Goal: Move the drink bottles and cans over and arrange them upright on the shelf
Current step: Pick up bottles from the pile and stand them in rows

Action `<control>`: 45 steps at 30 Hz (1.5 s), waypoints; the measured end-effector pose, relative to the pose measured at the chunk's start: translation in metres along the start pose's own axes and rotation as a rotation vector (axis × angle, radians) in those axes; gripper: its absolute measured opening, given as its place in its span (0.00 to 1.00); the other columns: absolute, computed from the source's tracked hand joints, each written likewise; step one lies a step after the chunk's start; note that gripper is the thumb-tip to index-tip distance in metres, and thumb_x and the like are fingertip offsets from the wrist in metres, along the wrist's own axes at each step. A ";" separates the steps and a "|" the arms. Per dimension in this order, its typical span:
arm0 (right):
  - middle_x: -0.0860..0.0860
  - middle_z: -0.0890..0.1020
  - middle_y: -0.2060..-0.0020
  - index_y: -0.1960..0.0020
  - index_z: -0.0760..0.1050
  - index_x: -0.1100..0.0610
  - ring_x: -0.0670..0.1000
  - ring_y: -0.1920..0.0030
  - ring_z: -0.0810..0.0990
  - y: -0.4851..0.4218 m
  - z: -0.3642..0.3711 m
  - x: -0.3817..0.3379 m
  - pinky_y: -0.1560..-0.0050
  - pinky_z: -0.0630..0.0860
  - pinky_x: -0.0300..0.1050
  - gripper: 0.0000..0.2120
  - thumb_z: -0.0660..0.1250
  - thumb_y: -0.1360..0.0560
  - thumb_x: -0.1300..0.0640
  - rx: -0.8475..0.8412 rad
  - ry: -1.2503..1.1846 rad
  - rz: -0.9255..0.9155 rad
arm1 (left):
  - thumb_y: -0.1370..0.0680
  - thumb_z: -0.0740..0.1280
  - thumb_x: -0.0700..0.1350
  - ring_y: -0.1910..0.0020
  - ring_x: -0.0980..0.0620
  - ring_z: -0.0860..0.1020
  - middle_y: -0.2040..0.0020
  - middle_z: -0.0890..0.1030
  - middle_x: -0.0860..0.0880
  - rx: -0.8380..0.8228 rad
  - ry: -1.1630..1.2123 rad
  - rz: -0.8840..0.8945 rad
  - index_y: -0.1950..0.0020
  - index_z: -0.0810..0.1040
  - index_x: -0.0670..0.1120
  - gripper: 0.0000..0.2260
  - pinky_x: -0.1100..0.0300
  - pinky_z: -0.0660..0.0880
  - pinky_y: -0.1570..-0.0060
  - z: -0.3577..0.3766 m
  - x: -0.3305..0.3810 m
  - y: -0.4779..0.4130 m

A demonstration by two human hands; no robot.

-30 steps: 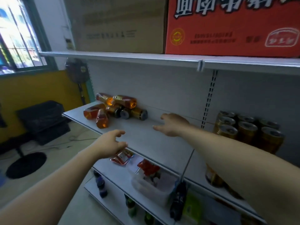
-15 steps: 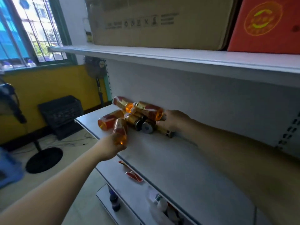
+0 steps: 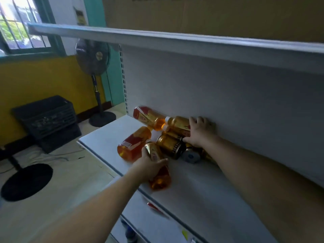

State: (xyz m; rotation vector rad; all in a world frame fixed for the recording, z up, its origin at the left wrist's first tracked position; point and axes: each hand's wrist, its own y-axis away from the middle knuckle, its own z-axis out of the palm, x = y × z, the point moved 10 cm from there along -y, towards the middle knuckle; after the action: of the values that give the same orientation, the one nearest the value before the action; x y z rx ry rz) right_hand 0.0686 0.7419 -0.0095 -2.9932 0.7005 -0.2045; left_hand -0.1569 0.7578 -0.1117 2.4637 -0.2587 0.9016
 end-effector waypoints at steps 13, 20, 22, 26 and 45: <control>0.55 0.76 0.49 0.41 0.74 0.58 0.57 0.48 0.75 0.134 -0.005 0.063 0.49 0.72 0.49 0.31 0.80 0.40 0.50 0.595 -0.827 0.113 | 0.28 0.71 0.53 0.49 0.47 0.76 0.42 0.69 0.52 0.038 0.436 0.262 0.26 0.46 0.63 0.41 0.50 0.76 0.48 -0.001 -0.005 0.022; 0.41 0.80 0.60 0.52 0.71 0.34 0.33 0.59 0.78 0.214 0.043 0.100 0.64 0.70 0.28 0.27 0.80 0.42 0.54 0.478 -1.245 0.278 | 0.30 0.74 0.47 0.39 0.56 0.69 0.31 0.67 0.50 0.062 0.289 0.607 0.27 0.40 0.63 0.48 0.59 0.68 0.45 0.049 0.049 0.076; 0.41 0.79 0.56 0.49 0.69 0.33 0.32 0.57 0.77 0.227 0.055 0.107 0.62 0.72 0.28 0.31 0.80 0.43 0.55 0.405 -1.279 0.305 | 0.32 0.75 0.46 0.35 0.52 0.68 0.28 0.64 0.48 0.074 0.256 0.657 0.30 0.38 0.66 0.49 0.54 0.70 0.41 0.067 0.057 0.088; 0.49 0.81 0.47 0.38 0.69 0.42 0.49 0.47 0.81 0.236 0.049 0.121 0.46 0.78 0.56 0.38 0.78 0.45 0.53 0.380 -1.342 0.279 | 0.31 0.74 0.49 0.33 0.47 0.64 0.27 0.61 0.46 0.149 0.158 0.711 0.27 0.40 0.60 0.48 0.56 0.64 0.42 0.088 0.065 0.101; 0.34 0.76 0.51 0.46 0.59 0.21 0.27 0.52 0.74 0.364 0.028 0.152 0.60 0.68 0.24 0.36 0.77 0.39 0.49 0.513 -1.152 0.691 | 0.42 0.74 0.40 0.53 0.62 0.80 0.49 0.77 0.53 -0.553 0.410 0.749 0.38 0.59 0.56 0.39 0.68 0.76 0.61 0.152 0.112 0.133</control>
State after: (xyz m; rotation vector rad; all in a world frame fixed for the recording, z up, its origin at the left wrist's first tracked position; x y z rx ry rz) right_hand 0.0486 0.3487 -0.0522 -1.7439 1.1345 1.0635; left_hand -0.0322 0.5644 -0.0870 1.6126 -1.1516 1.3708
